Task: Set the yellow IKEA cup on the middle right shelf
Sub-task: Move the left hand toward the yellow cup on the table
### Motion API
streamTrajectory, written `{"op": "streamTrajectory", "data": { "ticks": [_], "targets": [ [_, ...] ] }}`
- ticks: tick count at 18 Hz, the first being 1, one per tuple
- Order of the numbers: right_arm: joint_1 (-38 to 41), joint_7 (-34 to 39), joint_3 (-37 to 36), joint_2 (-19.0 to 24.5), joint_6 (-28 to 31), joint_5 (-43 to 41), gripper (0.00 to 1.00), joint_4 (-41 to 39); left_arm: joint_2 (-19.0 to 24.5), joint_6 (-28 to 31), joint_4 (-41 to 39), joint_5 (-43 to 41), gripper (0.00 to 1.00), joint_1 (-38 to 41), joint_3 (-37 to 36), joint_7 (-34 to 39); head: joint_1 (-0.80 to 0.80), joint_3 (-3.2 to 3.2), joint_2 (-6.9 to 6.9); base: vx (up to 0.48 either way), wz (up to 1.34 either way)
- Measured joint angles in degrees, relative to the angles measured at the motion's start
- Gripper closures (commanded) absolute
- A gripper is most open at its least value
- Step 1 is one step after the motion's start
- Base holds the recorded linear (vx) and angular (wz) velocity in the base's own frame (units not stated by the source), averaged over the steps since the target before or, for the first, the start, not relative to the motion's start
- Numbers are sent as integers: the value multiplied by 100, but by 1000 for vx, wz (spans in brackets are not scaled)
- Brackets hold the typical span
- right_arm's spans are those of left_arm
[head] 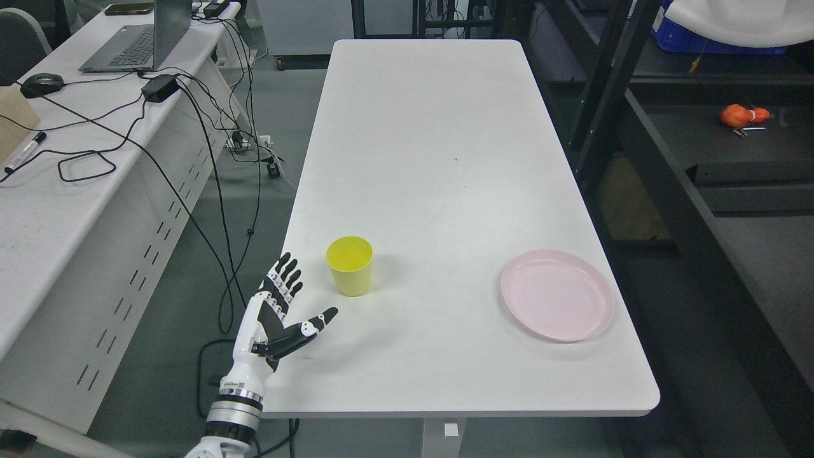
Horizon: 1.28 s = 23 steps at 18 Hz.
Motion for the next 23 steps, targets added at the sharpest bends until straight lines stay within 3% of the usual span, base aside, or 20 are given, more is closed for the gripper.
{"op": "streamTrajectory", "data": {
  "ticks": [13,23],
  "targets": [
    [0,0,0,0,0,0,1,0,0,33,74,4,1,-125,5,-1,0,0,0,-1,-2],
    [0,0,0,0,0,0,1,0,0,54,953,5,1,-925,141,-25,0,0,0,0,0]
  ]
}}
